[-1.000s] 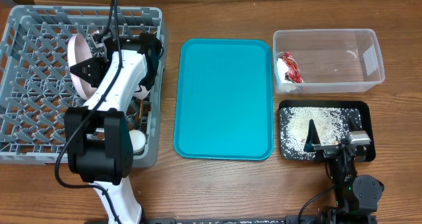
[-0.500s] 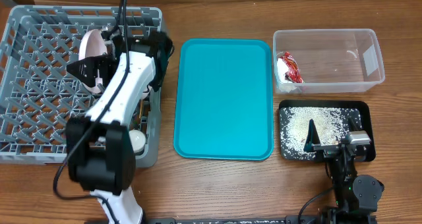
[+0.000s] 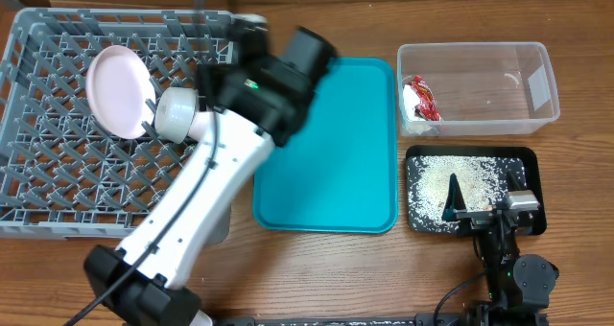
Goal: Sort waste into correct bins and load items into the dishwasher
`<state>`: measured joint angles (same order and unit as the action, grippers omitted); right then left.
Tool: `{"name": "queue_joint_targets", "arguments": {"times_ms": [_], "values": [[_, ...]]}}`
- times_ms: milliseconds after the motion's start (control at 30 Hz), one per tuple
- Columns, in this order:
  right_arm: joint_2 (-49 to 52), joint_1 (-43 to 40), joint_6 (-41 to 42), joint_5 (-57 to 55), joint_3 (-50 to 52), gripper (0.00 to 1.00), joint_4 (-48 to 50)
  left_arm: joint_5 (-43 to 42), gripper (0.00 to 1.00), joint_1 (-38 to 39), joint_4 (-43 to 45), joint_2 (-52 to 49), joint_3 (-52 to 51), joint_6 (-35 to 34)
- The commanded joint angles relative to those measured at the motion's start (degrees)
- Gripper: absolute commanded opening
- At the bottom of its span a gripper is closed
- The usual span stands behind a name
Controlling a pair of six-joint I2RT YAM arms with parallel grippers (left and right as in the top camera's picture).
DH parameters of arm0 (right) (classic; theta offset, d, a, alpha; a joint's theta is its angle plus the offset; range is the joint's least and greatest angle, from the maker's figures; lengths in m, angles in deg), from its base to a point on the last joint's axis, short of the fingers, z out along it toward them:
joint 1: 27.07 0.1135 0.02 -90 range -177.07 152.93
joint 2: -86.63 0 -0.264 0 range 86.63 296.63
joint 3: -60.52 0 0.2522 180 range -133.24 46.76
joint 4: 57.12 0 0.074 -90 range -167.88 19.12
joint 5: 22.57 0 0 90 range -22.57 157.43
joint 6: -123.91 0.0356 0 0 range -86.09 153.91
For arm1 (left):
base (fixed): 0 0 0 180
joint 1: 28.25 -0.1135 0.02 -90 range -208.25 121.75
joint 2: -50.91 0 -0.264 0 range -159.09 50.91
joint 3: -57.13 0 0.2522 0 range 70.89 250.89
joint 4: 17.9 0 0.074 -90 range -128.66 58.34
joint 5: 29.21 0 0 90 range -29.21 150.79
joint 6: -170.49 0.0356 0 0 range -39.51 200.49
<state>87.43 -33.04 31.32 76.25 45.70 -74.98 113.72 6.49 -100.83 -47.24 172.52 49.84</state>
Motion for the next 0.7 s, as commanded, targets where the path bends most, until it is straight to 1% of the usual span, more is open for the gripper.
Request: {"name": "queue_joint_targets", "arguments": {"times_ms": [0,67,167,233,367,400,433,467,500,667], "values": [[-0.6,-0.1,0.0,0.3,0.6,1.00,0.4,-13.0,0.96,5.2,0.7,0.4,0.9,4.6],[-0.6,-0.1,0.0,0.3,0.6,1.00,0.4,-16.1,0.95,7.8,0.9,0.5,0.9,4.7],[-0.6,-0.1,0.0,0.3,0.6,1.00,0.4,-17.2,0.92,10.1,0.0,0.7,1.2,4.1],[-0.6,-0.1,0.0,0.3,0.6,1.00,0.4,-17.6,0.91,10.7,-1.1,1.7,1.7,2.4],[-0.6,-0.1,0.0,0.3,0.6,1.00,0.4,-19.9,0.88,10.7,-2.5,6.9,2.5,2.4],[-0.6,-0.1,0.0,0.3,0.6,1.00,0.4,-19.4,0.89,10.7,-2.9,9.0,2.6,2.4],[-0.6,-0.1,0.0,0.3,0.6,1.00,0.4,-19.3,0.92,10.7,-3.1,10.6,2.8,2.4],[-0.6,-0.1,0.0,0.3,0.6,1.00,0.4,-19.3,0.98,10.7,-3.3,12.9,2.9,2.7],[-0.6,-0.1,0.0,0.3,0.6,1.00,0.4,-19.5,1.00,10.7,-3.7,15.0,3.1,2.8],[-0.6,-0.1,0.0,0.3,0.6,1.00,0.4,-20.2,1.00,10.7,-5.4,25.7,3.3,2.8]]}}
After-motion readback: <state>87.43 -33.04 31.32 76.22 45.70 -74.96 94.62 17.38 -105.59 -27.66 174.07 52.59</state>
